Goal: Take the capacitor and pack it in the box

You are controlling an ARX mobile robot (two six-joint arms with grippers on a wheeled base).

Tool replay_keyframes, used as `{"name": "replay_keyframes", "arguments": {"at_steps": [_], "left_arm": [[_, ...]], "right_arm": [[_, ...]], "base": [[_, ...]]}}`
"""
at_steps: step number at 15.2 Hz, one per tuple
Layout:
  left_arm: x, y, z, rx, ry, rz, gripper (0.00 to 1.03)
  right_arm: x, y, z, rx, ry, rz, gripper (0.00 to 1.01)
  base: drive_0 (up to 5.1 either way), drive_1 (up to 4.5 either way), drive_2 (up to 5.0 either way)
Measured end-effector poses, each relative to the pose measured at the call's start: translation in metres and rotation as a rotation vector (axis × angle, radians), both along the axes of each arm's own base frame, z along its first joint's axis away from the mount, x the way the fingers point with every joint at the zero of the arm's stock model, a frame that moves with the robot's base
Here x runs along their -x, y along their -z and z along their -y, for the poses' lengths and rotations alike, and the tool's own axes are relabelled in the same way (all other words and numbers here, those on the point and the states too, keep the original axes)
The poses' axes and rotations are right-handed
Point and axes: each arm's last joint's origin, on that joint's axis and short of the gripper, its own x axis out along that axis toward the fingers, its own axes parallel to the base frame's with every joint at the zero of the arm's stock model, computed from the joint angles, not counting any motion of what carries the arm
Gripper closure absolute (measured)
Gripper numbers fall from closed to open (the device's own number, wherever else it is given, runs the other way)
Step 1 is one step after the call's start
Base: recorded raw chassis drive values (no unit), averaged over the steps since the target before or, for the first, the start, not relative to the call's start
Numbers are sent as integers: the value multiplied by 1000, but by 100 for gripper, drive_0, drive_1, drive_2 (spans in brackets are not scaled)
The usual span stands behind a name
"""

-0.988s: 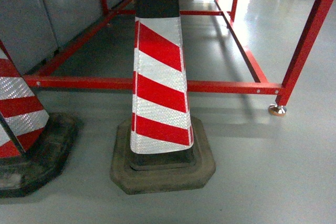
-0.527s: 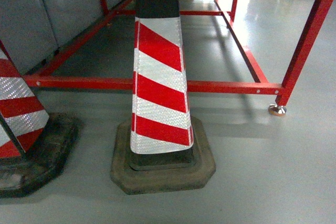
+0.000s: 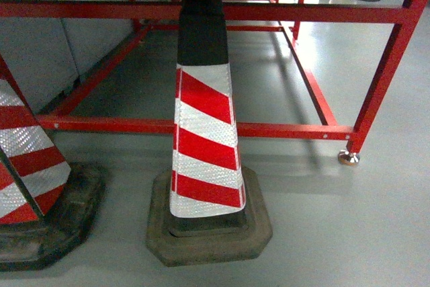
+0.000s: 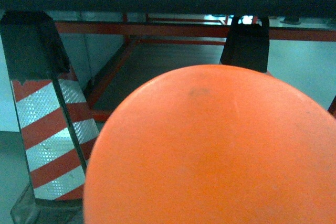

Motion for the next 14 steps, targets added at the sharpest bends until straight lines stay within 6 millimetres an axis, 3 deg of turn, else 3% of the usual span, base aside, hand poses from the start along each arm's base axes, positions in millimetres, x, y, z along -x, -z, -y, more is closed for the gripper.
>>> {"name": "replay_keyframes", "arguments": {"at_steps": [14], "left_arm": [[0,0,0,-5,1,0,60]], "right_arm": [[0,0,0,-2,2,1,3]], "base": [[0,0,0]]}}
